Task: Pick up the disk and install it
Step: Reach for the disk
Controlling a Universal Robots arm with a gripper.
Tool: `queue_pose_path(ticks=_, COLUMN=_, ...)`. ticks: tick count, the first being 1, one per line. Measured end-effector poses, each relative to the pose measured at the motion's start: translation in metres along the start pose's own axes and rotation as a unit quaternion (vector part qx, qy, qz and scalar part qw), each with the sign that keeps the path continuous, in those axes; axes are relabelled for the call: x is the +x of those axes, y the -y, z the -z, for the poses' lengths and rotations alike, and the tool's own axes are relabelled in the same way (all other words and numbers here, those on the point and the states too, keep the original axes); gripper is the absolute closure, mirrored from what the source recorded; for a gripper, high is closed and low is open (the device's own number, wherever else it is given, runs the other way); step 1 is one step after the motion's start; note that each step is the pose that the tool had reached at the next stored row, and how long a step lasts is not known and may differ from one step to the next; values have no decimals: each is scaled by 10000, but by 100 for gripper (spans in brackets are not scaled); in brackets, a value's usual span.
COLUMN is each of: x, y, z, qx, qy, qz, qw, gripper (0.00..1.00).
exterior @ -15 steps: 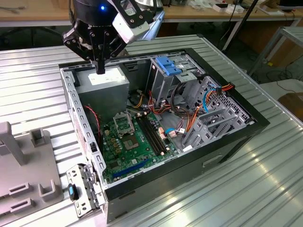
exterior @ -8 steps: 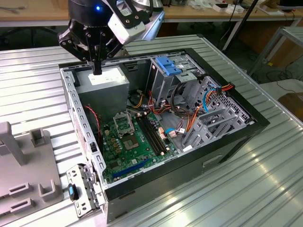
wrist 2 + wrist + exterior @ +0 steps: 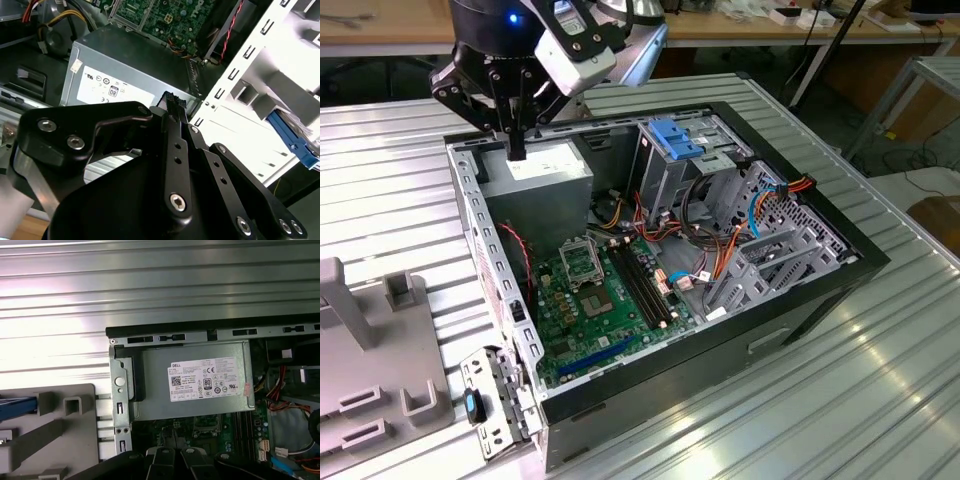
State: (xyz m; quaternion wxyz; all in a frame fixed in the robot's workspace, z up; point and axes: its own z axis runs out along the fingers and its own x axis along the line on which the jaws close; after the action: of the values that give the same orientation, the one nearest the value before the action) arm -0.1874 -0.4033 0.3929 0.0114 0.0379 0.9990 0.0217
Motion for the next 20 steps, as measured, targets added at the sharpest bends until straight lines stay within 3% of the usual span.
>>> queue_pose_path(ticks=9, x=106, y=20, z=3, qx=1, qy=-5, qz=0, qw=10000, gripper=89)
queue_pose_path(ticks=20, x=187, y=39, z=5, qx=1, qy=-7, qz=0, qw=10000, gripper=89)
